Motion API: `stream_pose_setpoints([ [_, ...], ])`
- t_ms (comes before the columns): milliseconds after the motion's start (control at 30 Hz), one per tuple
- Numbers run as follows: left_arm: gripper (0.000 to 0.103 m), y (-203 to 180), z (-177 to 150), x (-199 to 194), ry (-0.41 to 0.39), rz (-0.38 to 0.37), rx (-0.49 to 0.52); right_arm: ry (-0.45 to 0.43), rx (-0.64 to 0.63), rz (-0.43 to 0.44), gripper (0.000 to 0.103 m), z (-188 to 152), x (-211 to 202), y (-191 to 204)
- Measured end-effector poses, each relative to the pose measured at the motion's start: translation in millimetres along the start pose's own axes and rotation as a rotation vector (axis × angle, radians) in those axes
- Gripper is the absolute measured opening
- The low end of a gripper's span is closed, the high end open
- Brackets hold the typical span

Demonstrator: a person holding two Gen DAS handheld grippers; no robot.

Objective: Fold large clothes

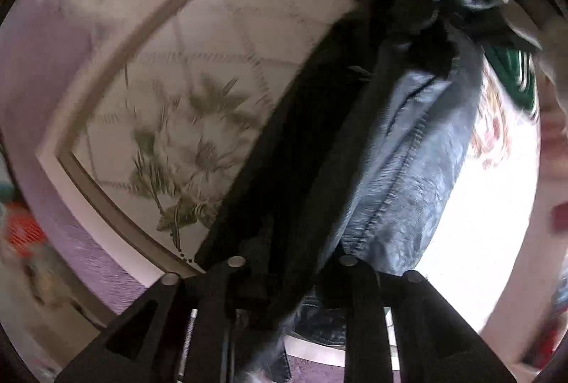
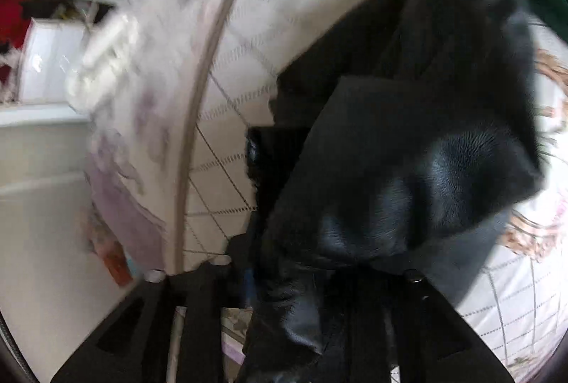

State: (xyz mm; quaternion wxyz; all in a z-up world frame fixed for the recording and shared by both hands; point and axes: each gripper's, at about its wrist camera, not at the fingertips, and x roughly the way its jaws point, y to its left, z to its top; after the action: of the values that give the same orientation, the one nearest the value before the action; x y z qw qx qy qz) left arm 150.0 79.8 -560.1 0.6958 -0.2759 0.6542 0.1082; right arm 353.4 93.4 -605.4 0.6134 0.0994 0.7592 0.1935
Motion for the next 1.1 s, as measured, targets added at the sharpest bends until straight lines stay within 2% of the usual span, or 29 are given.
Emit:
stream_pose_setpoints([
  [67,0.024,19.5,1.4,-2.1,0.004,-0.110,-0.063,0.009,0.007,0.016,0.044,3.1,-0.7,5.2],
  [100,0.030,26.1,1.5,-4.2,0.005,-0.165,-0.089,0.001,-0.001,0.032,0.046,-1.2,-9.1,5.4],
  [133,0.037,31.5,1.3,-6.2,0.003,-0.189,-0.114,-0.017,-0.012,0.067,0.052,-2.4,-19.7,6.4],
  [167,0.057,39.2,0.9,-10.3,-0.014,-0.201,-0.155,-0.050,-0.014,0.112,0.064,-3.0,-32.9,4.9],
  [200,0.072,44.7,1.0,-13.8,-0.032,-0.213,-0.181,-0.078,-0.011,0.136,0.070,-0.8,-41.8,4.1],
  [233,0.073,49.9,1.1,-16.3,-0.050,-0.225,-0.209,-0.122,-0.008,0.153,0.079,2.7,-52.1,1.8],
  [300,0.073,55.9,2.5,-16.0,-0.065,-0.242,-0.247,-0.171,0.009,0.122,0.081,16.1,-52.4,-5.1],
  [333,0.073,57.6,3.9,-13.1,-0.068,-0.235,-0.260,-0.150,0.023,0.123,0.081,30.7,-35.5,-11.9],
  [433,0.073,58.0,12.3,-3.3,-0.056,-0.192,-0.246,-0.008,0.021,0.085,0.083,58.4,19.3,-24.7],
  [500,0.073,50.6,15.4,0.1,-0.064,-0.165,-0.212,-0.022,-0.007,0.102,0.084,60.0,8.9,-22.9],
  [600,0.073,35.7,19.0,3.8,-0.074,-0.128,-0.157,-0.129,0.000,0.226,0.084,48.2,-36.4,-37.6],
  [667,0.073,25.0,22.0,8.1,-0.068,-0.094,-0.125,-0.242,0.019,0.150,0.084,33.7,-75.7,-60.7],
  [700,0.073,19.8,24.8,8.6,-0.068,-0.086,-0.118,-0.298,0.025,0.062,0.084,26.5,-91.7,-73.4],
  [733,0.073,17.3,27.4,9.7,-0.068,-0.077,-0.111,-0.335,0.046,-0.076,0.084,20.4,-103.6,-89.6],
  [767,0.073,15.8,27.8,12.9,-0.069,-0.064,-0.103,-0.351,0.077,-0.171,0.084,16.7,-108.2,-107.5],
  [800,0.073,12.0,28.8,15.6,-0.070,-0.055,-0.097,-0.339,0.123,-0.202,0.084,15.7,-105.5,-129.4],
  [867,0.073,6.7,30.5,20.5,-0.066,-0.036,-0.085,-0.273,0.215,-0.179,0.084,18.2,-88.8,-163.5],
  [900,0.073,4.3,31.3,22.6,-0.067,-0.026,-0.077,-0.217,0.244,-0.093,0.082,20.2,-71.3,-181.6],
  [933,0.073,3.5,33.0,23.8,-0.066,-0.016,-0.069,-0.205,0.244,-0.049,0.068,19.7,-57.8,-182.9],
  [967,0.073,-1.1,34.5,26.4,-0.065,0.001,-0.056,-0.228,0.233,-0.055,0.054,17.1,-53.9,-185.3],
  [1000,0.073,-2.9,35.4,27.7,-0.064,0.010,-0.043,-0.250,0.227,-0.071,0.047,11.7,-51.9,-187.0],
  [1033,0.073,-3.2,36.1,28.0,-0.063,0.016,-0.036,-0.284,0.256,-0.054,0.032,2.1,-54.2,-189.7],
  [1067,0.073,-4.1,36.9,28.4,-0.062,0.016,-0.037,-0.330,0.330,0.006,0.020,-13.0,-65.6,-202.1],
  [1100,0.073,-4.3,37.3,28.0,-0.059,0.012,-0.041,-0.358,0.387,0.039,0.016,-26.3,-71.8,-210.3],
])
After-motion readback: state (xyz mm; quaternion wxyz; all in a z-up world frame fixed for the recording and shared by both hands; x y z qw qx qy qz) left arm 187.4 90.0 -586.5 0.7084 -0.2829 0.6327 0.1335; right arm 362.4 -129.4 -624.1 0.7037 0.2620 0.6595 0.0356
